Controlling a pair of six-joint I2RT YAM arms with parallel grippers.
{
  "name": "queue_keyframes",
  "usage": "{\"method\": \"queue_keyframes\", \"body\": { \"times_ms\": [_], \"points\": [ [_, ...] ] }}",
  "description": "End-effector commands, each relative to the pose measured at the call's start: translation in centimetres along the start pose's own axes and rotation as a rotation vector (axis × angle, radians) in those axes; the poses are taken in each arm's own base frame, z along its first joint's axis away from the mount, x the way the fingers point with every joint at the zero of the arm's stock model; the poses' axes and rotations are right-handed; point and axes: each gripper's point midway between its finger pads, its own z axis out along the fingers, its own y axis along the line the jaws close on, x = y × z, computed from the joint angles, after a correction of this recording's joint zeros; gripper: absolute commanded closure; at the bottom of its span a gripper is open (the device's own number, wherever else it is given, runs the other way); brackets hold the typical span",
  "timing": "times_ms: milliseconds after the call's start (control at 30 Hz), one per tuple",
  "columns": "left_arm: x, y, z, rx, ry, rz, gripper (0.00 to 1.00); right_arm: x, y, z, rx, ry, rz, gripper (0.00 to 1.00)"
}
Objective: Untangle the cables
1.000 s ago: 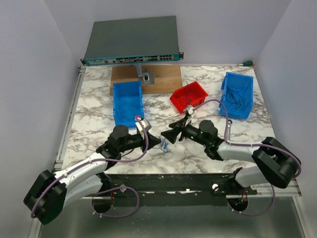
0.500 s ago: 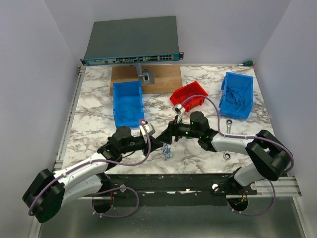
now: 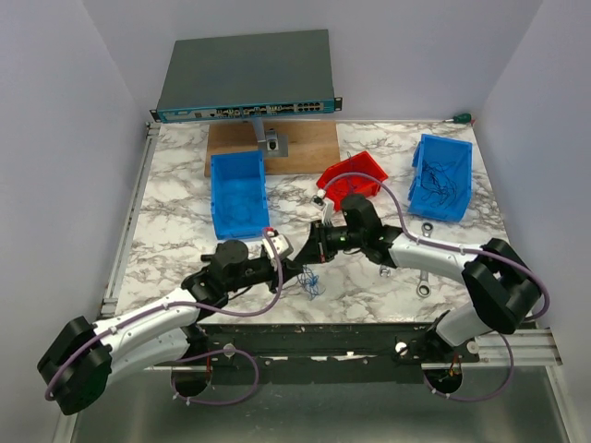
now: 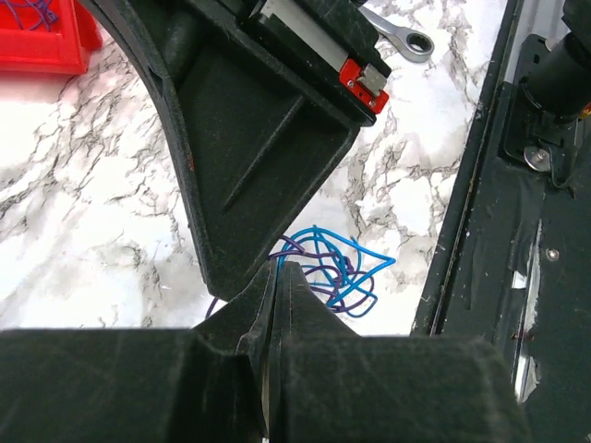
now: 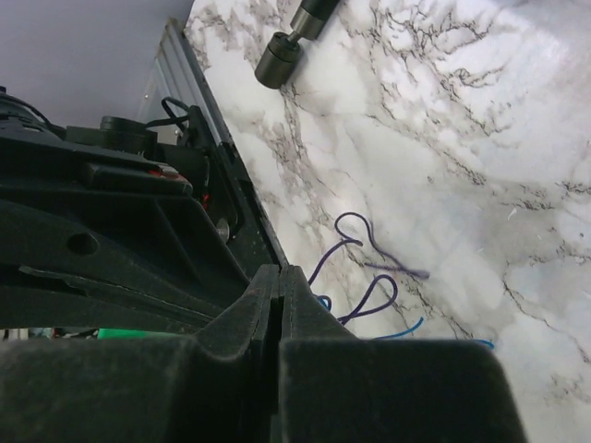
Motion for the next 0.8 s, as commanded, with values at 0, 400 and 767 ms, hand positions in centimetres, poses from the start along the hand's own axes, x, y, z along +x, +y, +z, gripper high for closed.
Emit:
{"method": "queue_keyframes", "body": {
  "times_ms": [0,400,767],
  "points": [
    [-2.2,2.4,-0.6,-0.148,-0.074,0.046,1.00,1.0,0.9,-0.8,0.016,0.067,0.068,0.99],
    [-2.5,2.8,-0.7,-0.178,-0.085,0.004,1.00,-10.1,-10.2,-14.1,0.748,-0.564,0.099,0.99],
    [-3.0,3.4,-1.9,-0.233,-0.137,0.001,1.00,-7.1,-5.4,-10.2,0.365,-0.294,-0.164,0.13]
  ]
}}
